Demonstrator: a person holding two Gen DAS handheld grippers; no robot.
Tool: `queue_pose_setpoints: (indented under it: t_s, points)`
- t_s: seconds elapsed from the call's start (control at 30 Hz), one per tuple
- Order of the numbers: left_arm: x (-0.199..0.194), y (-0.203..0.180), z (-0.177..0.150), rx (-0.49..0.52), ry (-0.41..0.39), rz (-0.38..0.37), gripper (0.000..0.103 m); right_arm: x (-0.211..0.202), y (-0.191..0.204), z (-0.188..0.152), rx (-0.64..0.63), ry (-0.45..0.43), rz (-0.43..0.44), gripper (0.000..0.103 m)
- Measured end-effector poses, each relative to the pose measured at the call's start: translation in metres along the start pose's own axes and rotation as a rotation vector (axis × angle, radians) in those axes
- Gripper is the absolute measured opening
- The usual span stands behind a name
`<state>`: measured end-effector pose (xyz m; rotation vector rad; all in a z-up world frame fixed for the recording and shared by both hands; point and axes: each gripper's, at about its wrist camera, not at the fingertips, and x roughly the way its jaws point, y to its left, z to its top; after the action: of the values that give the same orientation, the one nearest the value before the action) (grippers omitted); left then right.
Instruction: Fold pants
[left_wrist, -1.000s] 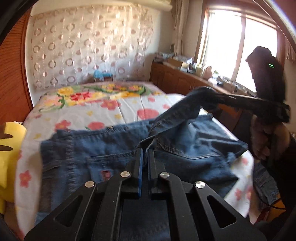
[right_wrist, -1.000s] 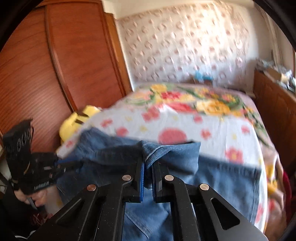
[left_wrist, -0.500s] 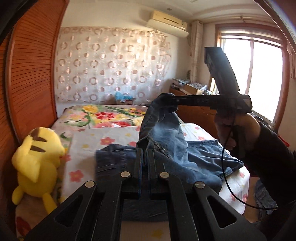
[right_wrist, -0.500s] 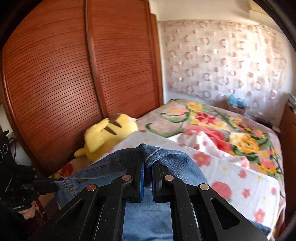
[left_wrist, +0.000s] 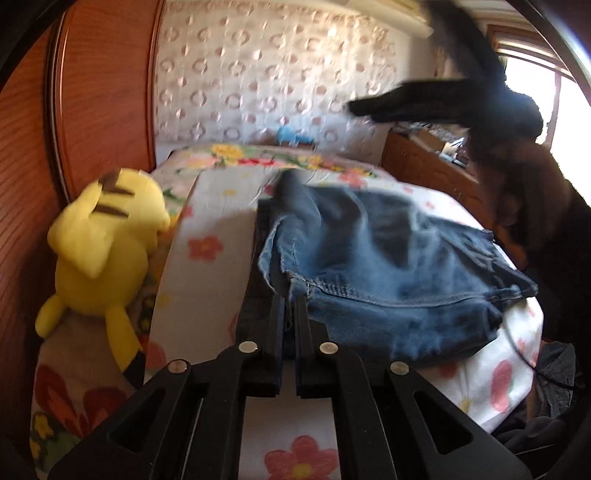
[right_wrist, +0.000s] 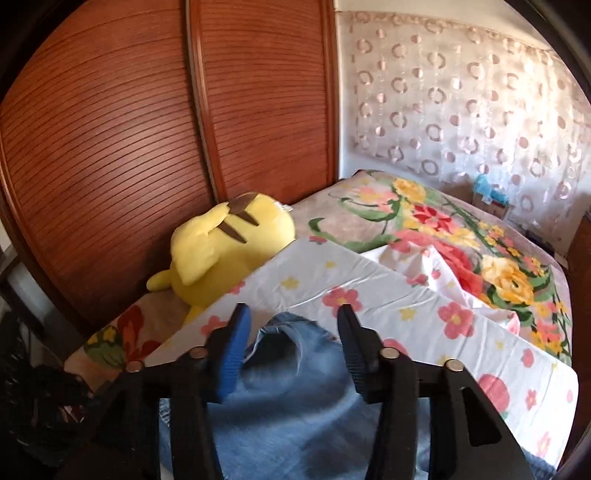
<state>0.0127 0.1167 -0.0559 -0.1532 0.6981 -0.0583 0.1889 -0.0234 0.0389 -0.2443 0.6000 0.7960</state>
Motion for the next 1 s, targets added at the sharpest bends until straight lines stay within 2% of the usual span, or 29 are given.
queue_pose_setpoints:
  t_s: [0.1,0.17,0.27,0.3,0.47,0.57,0.63,0.7,0.8,1.0]
  points:
    - [0.008,0.002,-0.001,-0.013,0.030,0.005,0.005,-0.021,-0.013,-0.012,0.000,-0.026,-0.028,0.052]
    - [0.008,0.004,-0.003,-0.019,0.035,0.006,0.011,-0.036,-0.021,-0.027,0.004,-0.038,-0.060,0.052]
    - [0.006,0.003,0.000,-0.019,0.018,-0.001,0.041,-0.065,-0.032,-0.056,0.023,-0.059,-0.112,0.052]
    - [0.004,0.003,0.001,-0.020,0.009,-0.005,0.043,-0.072,-0.036,-0.061,0.033,-0.066,-0.126,0.052]
    - [0.000,-0.001,0.012,-0.006,-0.037,0.026,0.043,-0.122,-0.056,-0.097,0.072,-0.103,-0.218,0.052]
    - [0.005,-0.003,0.017,0.005,-0.040,0.029,0.043,-0.151,-0.065,-0.122,0.086,-0.102,-0.288,0.052]
    - [0.014,-0.004,0.018,0.019,-0.027,0.061,0.043,-0.158,-0.061,-0.140,0.106,-0.098,-0.318,0.052]
    - [0.027,0.000,0.017,0.012,0.010,0.093,0.043,-0.159,-0.054,-0.154,0.135,-0.088,-0.340,0.052]
    - [0.040,0.005,0.011,-0.015,0.050,0.079,0.043,-0.153,-0.058,-0.184,0.196,-0.062,-0.337,0.052]
    - [0.044,0.004,0.001,-0.013,0.065,0.078,0.043,-0.130,-0.058,-0.234,0.297,0.010,-0.308,0.052]
